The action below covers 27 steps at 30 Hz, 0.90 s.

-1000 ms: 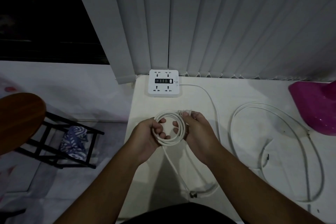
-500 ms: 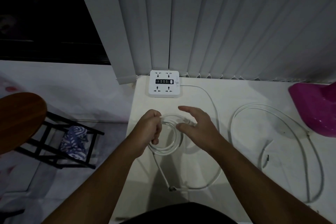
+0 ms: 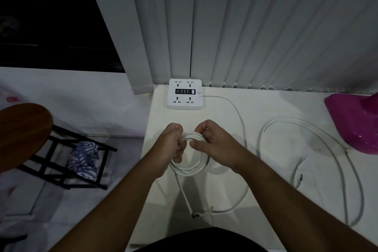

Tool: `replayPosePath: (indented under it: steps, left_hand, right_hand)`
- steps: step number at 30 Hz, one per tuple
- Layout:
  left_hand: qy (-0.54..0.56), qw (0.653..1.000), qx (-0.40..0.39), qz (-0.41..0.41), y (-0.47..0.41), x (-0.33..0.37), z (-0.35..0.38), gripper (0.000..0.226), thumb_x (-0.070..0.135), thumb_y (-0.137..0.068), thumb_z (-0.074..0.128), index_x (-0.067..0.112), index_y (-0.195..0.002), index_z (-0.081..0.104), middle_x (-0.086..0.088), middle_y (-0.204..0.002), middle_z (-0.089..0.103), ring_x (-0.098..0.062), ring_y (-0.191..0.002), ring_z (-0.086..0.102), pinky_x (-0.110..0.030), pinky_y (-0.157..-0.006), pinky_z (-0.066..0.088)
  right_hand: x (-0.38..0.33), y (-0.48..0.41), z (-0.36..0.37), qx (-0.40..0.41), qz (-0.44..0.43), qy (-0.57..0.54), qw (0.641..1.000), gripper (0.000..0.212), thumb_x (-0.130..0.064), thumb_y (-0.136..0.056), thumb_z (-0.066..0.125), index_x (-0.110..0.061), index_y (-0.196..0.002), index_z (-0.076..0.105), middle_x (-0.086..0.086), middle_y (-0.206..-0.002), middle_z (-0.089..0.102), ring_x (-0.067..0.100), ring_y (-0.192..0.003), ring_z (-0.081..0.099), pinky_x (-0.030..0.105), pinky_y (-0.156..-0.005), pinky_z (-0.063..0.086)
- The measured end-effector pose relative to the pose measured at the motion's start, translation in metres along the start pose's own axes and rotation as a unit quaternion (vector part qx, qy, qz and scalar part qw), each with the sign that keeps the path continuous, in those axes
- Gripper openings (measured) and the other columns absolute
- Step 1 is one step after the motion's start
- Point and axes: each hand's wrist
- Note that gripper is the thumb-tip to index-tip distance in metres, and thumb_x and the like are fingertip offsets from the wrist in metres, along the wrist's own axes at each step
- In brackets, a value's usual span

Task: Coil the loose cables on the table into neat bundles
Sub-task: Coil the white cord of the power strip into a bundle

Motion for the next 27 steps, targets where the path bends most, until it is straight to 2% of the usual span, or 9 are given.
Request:
replayPosePath:
  steps: [3, 6, 9, 12, 15, 18, 22, 25, 27]
  left_hand:
    - [-0.027, 0.999, 0.034, 0.006, -0.003, -0.004, 0.0, 0.027, -0.005, -0.071, 0.031, 0.016, -0.082, 0.042, 0.0, -0.045, 0.039, -0.016, -0.042, 0.029, -0.024, -0.045, 0.027]
    - [-0.005, 0.998, 0.043, 0.043, -0.002, -0.011, -0.002, 0.029, 0.008, -0.067, 0.043, 0.018, -0.093, 0.049, -0.005, -0.058, 0.055, -0.022, -0.055, 0.046, -0.032, -0.053, 0.036]
    - [-0.006, 1.0, -0.011, 0.0, 0.001, -0.015, -0.009, 0.042, 0.028, -0.068, 0.057, 0.016, -0.107, 0.063, -0.005, -0.074, 0.07, -0.021, -0.069, 0.064, -0.036, -0.069, 0.046]
    - [-0.001, 0.995, -0.083, -0.058, 0.008, -0.024, -0.012, 0.026, 0.036, -0.077, 0.066, 0.017, -0.092, 0.075, -0.002, -0.081, 0.072, -0.013, -0.07, 0.066, -0.034, -0.073, 0.049]
    - [0.173, 0.98, -0.08, -0.06, 0.008, -0.03, -0.008, 0.01, 0.016, -0.084, 0.06, 0.01, -0.09, 0.066, -0.004, -0.071, 0.062, -0.016, -0.065, 0.062, -0.033, -0.074, 0.048]
    - [0.282, 0.955, -0.046, -0.075, 0.004, -0.029, -0.001, 0.019, 0.004, -0.08, 0.047, 0.003, -0.095, 0.059, -0.003, -0.058, 0.043, -0.018, -0.053, 0.048, -0.031, -0.064, 0.05]
    - [0.263, 0.962, -0.034, -0.07, 0.006, -0.021, 0.003, 0.016, 0.003, -0.07, 0.039, 0.01, -0.081, 0.05, 0.002, -0.05, 0.025, -0.012, -0.039, 0.024, -0.025, -0.043, 0.03]
    - [0.184, 0.98, -0.037, -0.061, 0.007, -0.012, 0.003, 0.015, 0.002, -0.067, 0.038, 0.016, -0.071, 0.04, 0.002, -0.052, 0.021, -0.012, -0.04, 0.017, -0.025, -0.044, 0.022]
    - [0.137, 0.989, -0.033, -0.046, 0.006, -0.009, 0.004, 0.018, 0.0, -0.074, 0.035, 0.017, -0.069, 0.037, 0.002, -0.053, 0.024, -0.013, -0.041, 0.018, -0.026, -0.047, 0.022]
  right_hand:
    - [0.001, 0.002, 0.003, -0.028, 0.042, -0.041, 0.998, 0.02, -0.027, -0.095, 0.068, -0.025, -0.114, 0.061, 0.0, -0.08, 0.071, 0.01, -0.068, 0.066, 0.024, -0.057, 0.049]
    - [0.004, 0.002, 0.003, -0.014, 0.037, -0.08, 0.996, 0.013, -0.023, -0.1, 0.061, -0.02, -0.11, 0.068, -0.008, -0.072, 0.065, 0.009, -0.064, 0.06, 0.021, -0.056, 0.047]
    - [0.005, 0.001, 0.005, 0.037, 0.048, -0.165, 0.985, 0.012, -0.015, -0.102, 0.057, -0.014, -0.106, 0.068, -0.003, -0.07, 0.06, 0.011, -0.059, 0.055, 0.026, -0.053, 0.043]
    - [0.008, 0.002, 0.004, 0.087, 0.066, -0.23, 0.967, 0.012, -0.011, -0.102, 0.055, -0.011, -0.107, 0.066, 0.001, -0.073, 0.06, 0.013, -0.061, 0.057, 0.028, -0.056, 0.044]
    - [0.014, 0.008, 0.011, 0.096, 0.077, -0.231, 0.965, 0.01, -0.008, -0.101, 0.056, -0.011, -0.106, 0.064, 0.003, -0.076, 0.064, 0.016, -0.067, 0.059, 0.026, -0.058, 0.046]
    - [0.02, 0.011, 0.019, 0.094, 0.102, -0.25, 0.958, 0.011, -0.004, -0.1, 0.057, -0.009, -0.109, 0.061, 0.007, -0.083, 0.067, 0.018, -0.073, 0.063, 0.031, -0.065, 0.05]
    - [0.016, 0.006, 0.013, 0.091, 0.129, -0.241, 0.958, 0.028, -0.004, -0.086, 0.069, -0.011, -0.112, 0.061, 0.01, -0.089, 0.068, 0.022, -0.077, 0.063, 0.034, -0.065, 0.047]
    - [0.011, 0.003, 0.007, 0.065, 0.122, -0.22, 0.966, 0.046, -0.011, -0.072, 0.071, -0.017, -0.117, 0.062, 0.008, -0.085, 0.07, 0.021, -0.079, 0.063, 0.034, -0.07, 0.046]
    - [0.008, 0.001, 0.006, 0.05, 0.124, -0.232, 0.964, 0.043, -0.011, -0.075, 0.068, -0.017, -0.118, 0.063, 0.007, -0.08, 0.07, 0.021, -0.076, 0.065, 0.034, -0.072, 0.049]
Point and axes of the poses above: each hand's wrist, its own y-axis away from the middle knuckle, its own z-axis out of the palm, x = y × z
